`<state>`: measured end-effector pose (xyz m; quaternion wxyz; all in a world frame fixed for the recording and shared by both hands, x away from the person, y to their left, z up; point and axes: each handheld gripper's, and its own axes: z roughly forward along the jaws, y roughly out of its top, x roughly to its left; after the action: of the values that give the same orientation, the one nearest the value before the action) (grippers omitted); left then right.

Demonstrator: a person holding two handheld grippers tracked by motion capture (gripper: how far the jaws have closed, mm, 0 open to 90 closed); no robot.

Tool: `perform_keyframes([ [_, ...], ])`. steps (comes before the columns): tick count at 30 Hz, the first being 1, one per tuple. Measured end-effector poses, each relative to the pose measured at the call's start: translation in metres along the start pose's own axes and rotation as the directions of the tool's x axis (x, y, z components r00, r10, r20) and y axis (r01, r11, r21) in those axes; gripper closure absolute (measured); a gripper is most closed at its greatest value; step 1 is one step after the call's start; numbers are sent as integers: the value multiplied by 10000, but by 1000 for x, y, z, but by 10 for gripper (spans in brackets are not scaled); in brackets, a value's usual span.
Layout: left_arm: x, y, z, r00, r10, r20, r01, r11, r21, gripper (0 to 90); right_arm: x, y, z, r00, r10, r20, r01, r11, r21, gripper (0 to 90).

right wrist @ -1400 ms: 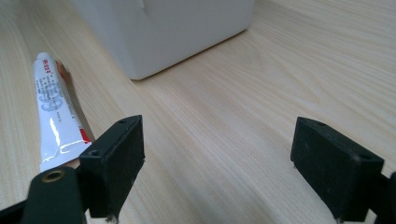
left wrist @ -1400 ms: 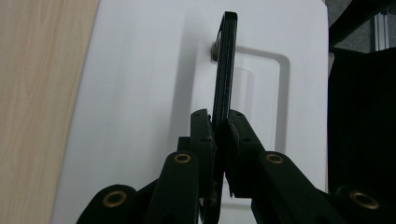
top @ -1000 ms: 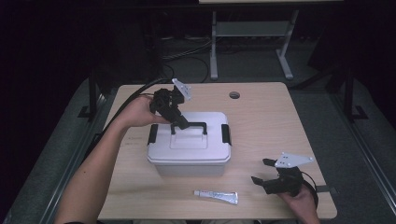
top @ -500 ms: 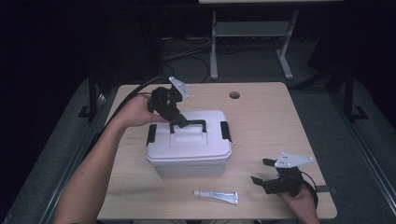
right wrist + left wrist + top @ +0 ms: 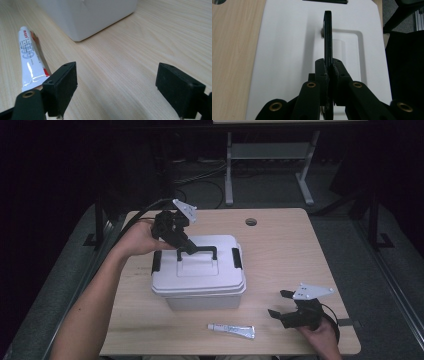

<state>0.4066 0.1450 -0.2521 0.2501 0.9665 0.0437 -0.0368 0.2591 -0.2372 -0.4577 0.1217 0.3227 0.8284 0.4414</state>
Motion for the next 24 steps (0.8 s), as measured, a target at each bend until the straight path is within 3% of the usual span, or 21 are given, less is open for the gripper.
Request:
perform_keyframes([
  [11, -15, -8, -26, 9992, 81, -379, -93, 9995, -305, 843, 1, 0, 1, 10000, -30, 36, 30, 10000, 53, 170],
  [24, -37, -32, -61, 9951, -202, -972, 143, 9981, -606, 843, 1, -1, -2, 9999, 76, 127, -74, 9999, -155, 171],
])
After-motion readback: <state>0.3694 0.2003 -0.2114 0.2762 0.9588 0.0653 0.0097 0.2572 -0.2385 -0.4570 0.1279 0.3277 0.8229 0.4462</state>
